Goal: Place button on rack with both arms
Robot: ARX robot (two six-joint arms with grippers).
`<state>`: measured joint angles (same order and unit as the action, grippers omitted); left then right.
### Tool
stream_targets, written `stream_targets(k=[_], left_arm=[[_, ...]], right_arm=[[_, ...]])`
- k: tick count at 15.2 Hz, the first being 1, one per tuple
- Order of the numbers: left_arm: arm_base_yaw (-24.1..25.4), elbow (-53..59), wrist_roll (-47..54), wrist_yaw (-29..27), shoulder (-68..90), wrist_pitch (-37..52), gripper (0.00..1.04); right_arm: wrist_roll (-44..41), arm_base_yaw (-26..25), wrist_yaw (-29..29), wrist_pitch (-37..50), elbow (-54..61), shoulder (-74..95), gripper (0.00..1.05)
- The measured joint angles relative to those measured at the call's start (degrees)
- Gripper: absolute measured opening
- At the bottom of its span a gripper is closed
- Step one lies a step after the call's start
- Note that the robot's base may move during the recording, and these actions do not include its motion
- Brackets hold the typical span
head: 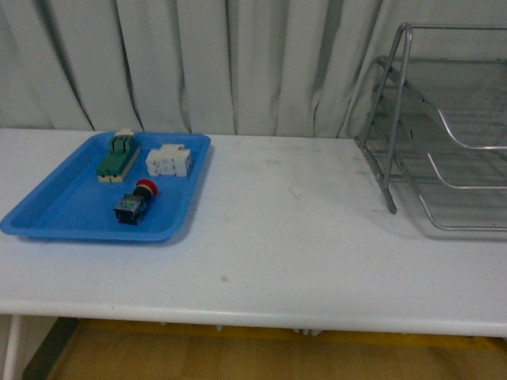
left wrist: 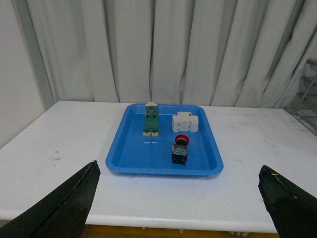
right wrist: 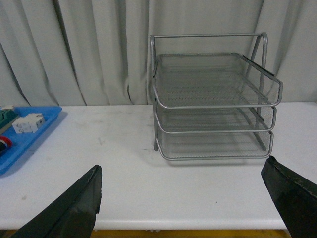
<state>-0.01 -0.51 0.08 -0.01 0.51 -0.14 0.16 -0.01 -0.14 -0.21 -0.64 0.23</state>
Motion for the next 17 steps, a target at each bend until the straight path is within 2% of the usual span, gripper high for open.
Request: stream_targets(k=[17], left_arm=[[0.0,0.0,0.0,0.0,0.0,0.0,0.98]], right_arm=[[0.0,0.0,0.0,0.0,0.0,0.0,0.98]])
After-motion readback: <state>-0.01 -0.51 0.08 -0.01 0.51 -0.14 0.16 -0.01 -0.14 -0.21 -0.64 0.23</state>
